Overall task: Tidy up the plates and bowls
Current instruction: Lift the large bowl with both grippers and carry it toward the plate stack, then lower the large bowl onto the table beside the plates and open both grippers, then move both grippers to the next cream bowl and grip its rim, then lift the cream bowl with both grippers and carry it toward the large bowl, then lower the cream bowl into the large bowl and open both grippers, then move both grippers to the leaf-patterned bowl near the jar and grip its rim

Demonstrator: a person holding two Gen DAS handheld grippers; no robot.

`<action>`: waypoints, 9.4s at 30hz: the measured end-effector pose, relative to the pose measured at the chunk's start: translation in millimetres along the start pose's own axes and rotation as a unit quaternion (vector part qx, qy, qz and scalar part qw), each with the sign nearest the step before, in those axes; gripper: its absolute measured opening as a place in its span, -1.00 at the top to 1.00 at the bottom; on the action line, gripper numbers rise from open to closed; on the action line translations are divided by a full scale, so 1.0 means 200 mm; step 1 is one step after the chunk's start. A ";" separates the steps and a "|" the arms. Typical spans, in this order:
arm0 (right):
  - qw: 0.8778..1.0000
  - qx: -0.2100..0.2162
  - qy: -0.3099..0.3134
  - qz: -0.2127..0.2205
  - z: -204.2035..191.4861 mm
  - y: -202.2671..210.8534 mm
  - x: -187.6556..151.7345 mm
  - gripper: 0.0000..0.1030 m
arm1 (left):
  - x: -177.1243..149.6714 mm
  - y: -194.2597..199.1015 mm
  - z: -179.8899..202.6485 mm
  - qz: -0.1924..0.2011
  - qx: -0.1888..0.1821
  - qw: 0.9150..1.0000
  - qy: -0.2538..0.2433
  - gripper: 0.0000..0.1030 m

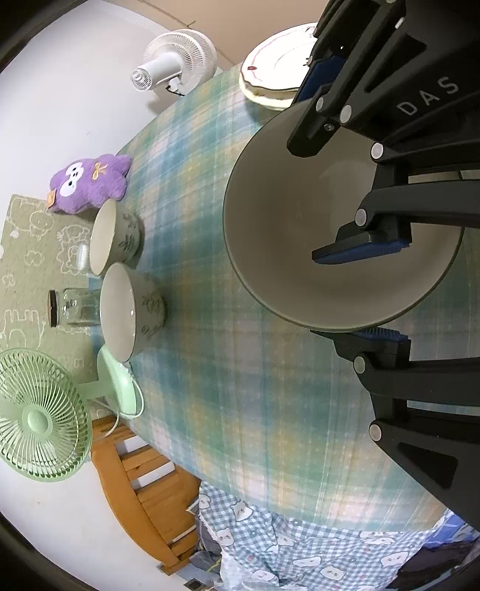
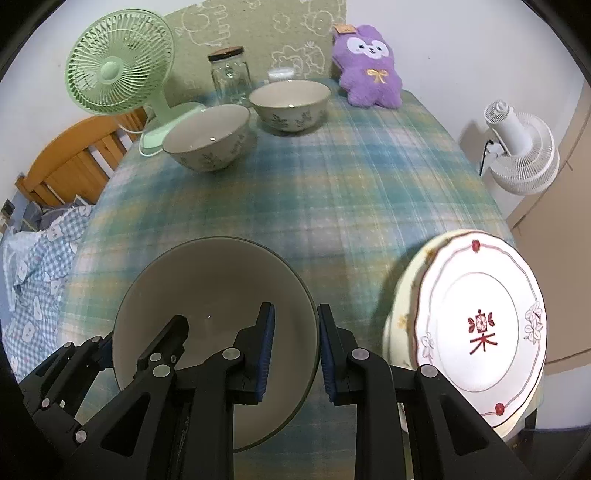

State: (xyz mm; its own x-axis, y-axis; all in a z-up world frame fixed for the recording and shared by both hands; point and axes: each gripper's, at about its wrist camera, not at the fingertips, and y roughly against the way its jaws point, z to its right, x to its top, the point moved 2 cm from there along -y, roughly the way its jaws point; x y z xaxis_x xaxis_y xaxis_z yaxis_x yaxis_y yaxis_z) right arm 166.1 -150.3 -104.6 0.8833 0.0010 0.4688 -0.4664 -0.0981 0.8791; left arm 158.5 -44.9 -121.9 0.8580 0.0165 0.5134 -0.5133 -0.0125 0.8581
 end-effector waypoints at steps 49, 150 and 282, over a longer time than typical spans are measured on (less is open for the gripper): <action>0.996 0.014 0.022 0.081 -0.11 0.18 0.57 -0.12 | 0.53 0.15 -0.17 0.062 -0.002 0.998 0.004 -0.47; 0.999 0.019 0.031 0.018 0.05 0.13 0.26 0.67 | 0.29 0.16 0.01 0.018 -0.005 1.000 0.016 0.69; 0.994 0.052 0.043 0.082 0.29 -0.55 1.51 -0.52 | 1.37 -0.51 0.25 0.057 0.058 0.996 0.033 -0.36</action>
State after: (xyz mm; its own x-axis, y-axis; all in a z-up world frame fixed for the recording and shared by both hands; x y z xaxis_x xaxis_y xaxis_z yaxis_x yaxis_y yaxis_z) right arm 486.2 -196.6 -64.4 0.7859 0.0619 0.6152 -0.5931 -0.2057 0.7784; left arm 446.7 -89.5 -69.5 0.7891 0.0741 0.6098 -0.5982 -0.1330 0.7902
